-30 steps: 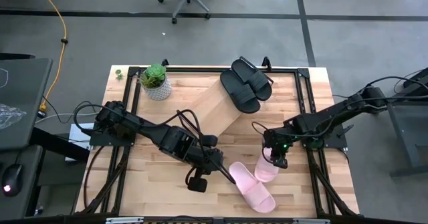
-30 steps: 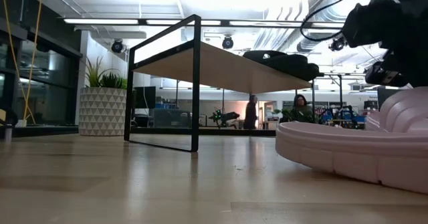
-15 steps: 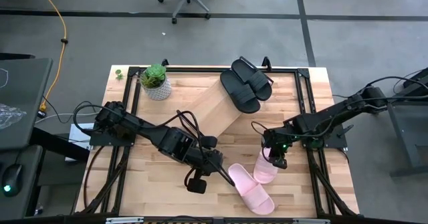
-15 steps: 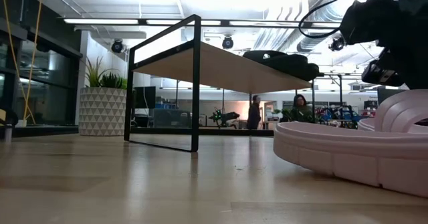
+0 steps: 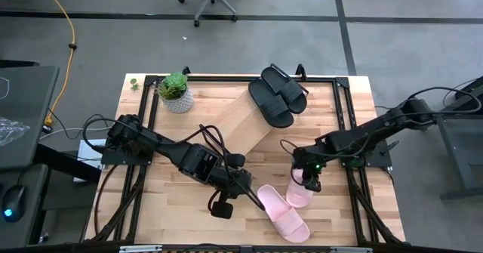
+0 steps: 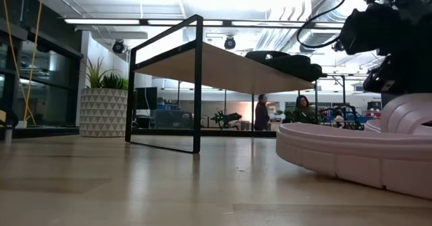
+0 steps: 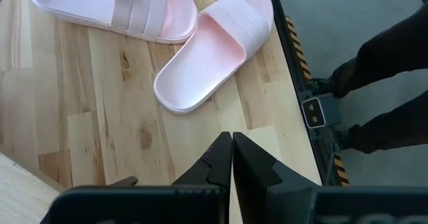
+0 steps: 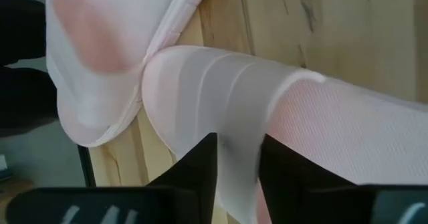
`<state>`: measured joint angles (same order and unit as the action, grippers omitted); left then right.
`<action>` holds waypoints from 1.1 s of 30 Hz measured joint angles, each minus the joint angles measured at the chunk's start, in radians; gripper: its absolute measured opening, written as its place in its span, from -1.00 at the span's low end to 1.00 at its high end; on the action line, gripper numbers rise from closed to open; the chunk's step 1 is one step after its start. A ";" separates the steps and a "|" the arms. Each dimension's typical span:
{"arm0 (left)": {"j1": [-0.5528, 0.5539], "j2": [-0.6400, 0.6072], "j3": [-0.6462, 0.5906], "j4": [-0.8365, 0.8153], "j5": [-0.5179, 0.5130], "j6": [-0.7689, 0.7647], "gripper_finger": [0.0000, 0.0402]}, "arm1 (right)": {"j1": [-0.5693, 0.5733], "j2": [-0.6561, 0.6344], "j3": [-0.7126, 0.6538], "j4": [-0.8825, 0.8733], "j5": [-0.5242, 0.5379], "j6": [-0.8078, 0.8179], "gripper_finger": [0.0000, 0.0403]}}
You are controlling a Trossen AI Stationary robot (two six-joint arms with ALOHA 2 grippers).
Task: Pick and place slides into the shelf
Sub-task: Put the top pink slide on the shelf
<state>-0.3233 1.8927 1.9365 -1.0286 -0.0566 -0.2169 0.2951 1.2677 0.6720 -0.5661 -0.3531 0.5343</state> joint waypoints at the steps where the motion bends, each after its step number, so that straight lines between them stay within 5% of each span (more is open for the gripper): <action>1: 0.000 0.000 0.000 0.000 0.000 0.000 -0.99 | 0.000 0.007 0.000 0.013 -0.002 0.000 -0.52; 9: 0.000 0.000 0.000 -0.003 0.000 0.001 -0.99 | 0.006 0.068 0.000 0.086 -0.044 -0.007 -0.45; 20: 0.002 0.000 0.000 -0.023 -0.008 0.003 -0.99 | 0.020 0.081 0.000 0.084 -0.066 -0.037 -0.96; 33: 0.002 0.000 0.000 -0.023 -0.008 0.011 -0.99 | 0.019 0.081 0.000 0.079 -0.066 0.001 -0.99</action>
<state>-0.3210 1.8927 1.9366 -1.0512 -0.0643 -0.2055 0.3145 1.3491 0.6720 -0.4873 -0.4187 0.5354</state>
